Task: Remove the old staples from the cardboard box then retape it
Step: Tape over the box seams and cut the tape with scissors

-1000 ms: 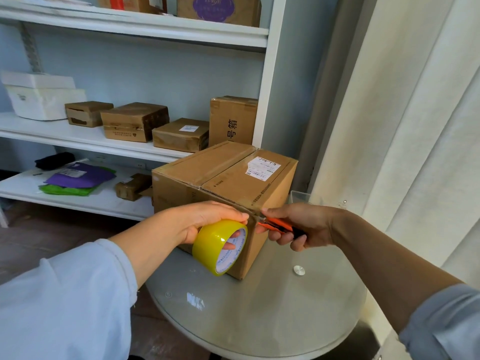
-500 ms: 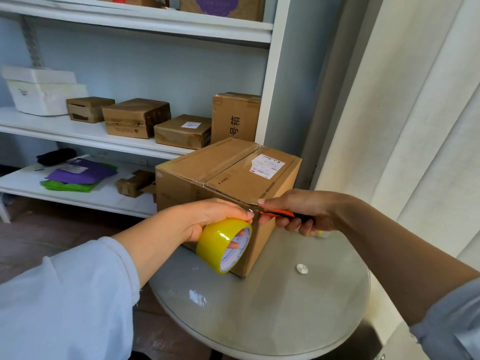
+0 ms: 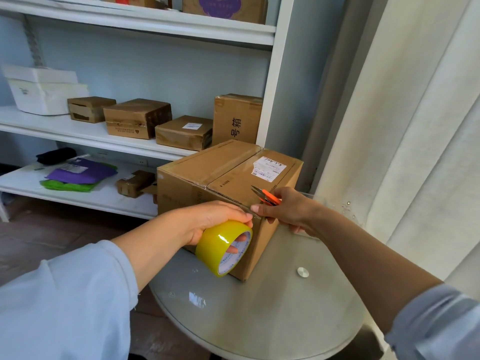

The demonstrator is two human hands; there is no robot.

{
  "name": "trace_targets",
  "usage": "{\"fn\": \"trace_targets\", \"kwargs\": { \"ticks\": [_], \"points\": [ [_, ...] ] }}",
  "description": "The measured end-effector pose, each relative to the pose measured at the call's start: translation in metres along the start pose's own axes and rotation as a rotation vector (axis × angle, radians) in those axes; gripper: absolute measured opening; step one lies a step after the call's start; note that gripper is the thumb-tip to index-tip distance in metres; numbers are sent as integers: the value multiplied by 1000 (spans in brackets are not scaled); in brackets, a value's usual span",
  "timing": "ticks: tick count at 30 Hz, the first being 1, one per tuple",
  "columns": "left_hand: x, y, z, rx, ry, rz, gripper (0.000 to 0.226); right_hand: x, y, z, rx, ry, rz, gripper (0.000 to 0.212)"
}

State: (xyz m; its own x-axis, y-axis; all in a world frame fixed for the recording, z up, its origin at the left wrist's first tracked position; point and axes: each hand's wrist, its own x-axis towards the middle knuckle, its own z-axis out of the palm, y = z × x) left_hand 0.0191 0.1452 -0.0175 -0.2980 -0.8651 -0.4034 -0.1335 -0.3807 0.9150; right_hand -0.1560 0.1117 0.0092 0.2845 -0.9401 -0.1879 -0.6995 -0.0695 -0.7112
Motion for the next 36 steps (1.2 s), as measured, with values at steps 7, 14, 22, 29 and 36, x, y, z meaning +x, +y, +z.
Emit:
{"fn": "trace_targets", "kwargs": {
  "ticks": [7,14,22,29,36],
  "points": [
    [-9,-19,-27,236,16,-17,13,6,-5,-13,-57,-134,14,35],
    [-19,-15,-26,207,81,81,17,16,-14,-13,-125,-24,-14,77],
    [-20,-15,-9,211,109,106,20,17,-6,-7,-59,10,28,47],
    [-25,-23,-7,219,100,133,18,-4,-2,12,246,223,-197,34],
    [-29,-20,15,199,80,175,20,-38,-5,4,79,-47,-51,27]
  ]
}}
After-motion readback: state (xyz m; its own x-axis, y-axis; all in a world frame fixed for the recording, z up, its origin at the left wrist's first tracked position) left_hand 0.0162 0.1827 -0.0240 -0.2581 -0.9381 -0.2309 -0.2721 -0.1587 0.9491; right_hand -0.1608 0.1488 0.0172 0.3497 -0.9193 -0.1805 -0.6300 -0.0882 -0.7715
